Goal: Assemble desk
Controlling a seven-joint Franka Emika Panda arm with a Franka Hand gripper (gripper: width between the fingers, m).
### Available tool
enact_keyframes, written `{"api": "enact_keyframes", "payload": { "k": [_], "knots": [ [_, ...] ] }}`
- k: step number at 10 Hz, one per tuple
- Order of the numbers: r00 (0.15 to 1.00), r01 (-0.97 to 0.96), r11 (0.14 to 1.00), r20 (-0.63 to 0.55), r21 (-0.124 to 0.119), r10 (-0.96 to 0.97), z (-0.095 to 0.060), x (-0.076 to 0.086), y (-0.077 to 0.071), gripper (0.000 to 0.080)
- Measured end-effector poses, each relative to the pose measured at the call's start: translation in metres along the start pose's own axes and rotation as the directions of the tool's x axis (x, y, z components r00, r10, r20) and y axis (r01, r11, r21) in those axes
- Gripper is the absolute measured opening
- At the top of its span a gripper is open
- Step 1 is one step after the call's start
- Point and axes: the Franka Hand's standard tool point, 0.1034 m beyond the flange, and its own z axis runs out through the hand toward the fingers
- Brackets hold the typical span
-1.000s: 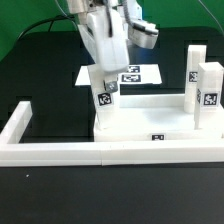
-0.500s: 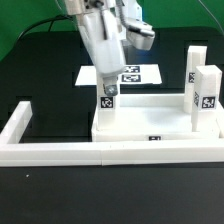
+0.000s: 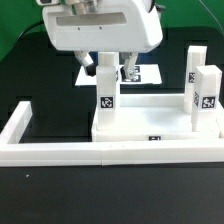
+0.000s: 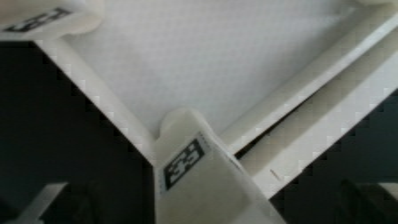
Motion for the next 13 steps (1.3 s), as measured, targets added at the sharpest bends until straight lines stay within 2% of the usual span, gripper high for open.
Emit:
{"api": "enact_keyframes", "payload": {
  "k": [1, 2, 3, 4, 6, 7, 8, 9, 10, 11, 13],
  "knots": [
    [0.999, 0.051, 0.999, 0.0, -0.002, -0.051, 0.0, 0.0, 0.001, 0.0648],
    [0.983, 0.186, 0.982, -0.001, -0.025, -0.186, 0.0, 0.002, 0.003, 0.0648],
    [0.914, 0.404, 0.911, 0.003, -0.084, -0.405, -0.002, 0.007, 0.002, 0.0648],
    [0.858, 0.51, 0.855, -0.008, -0.098, -0.513, -0.001, 0.011, 0.002, 0.0648],
    [0.882, 0.467, 0.878, -0.019, -0.104, -0.471, 0.0, 0.012, 0.006, 0.0648],
    [0.888, 0.455, 0.885, -0.021, -0.103, -0.459, 0.0, 0.013, 0.006, 0.0535],
    [0.926, 0.372, 0.923, -0.03, -0.1, -0.376, 0.0, 0.012, 0.006, 0.0535],
    [0.948, 0.313, 0.945, -0.036, -0.098, -0.317, 0.0, 0.012, 0.006, 0.0353],
    [0.966, 0.249, 0.964, -0.043, -0.096, -0.254, 0.0, 0.012, 0.006, 0.0285],
    [0.977, 0.205, 0.974, -0.047, -0.093, -0.21, 0.001, 0.012, 0.006, 0.0285],
    [0.994, -0.101, 0.991, -0.039, -0.086, 0.098, -0.001, 0.01, 0.006, 0.0285]
  ]
}}
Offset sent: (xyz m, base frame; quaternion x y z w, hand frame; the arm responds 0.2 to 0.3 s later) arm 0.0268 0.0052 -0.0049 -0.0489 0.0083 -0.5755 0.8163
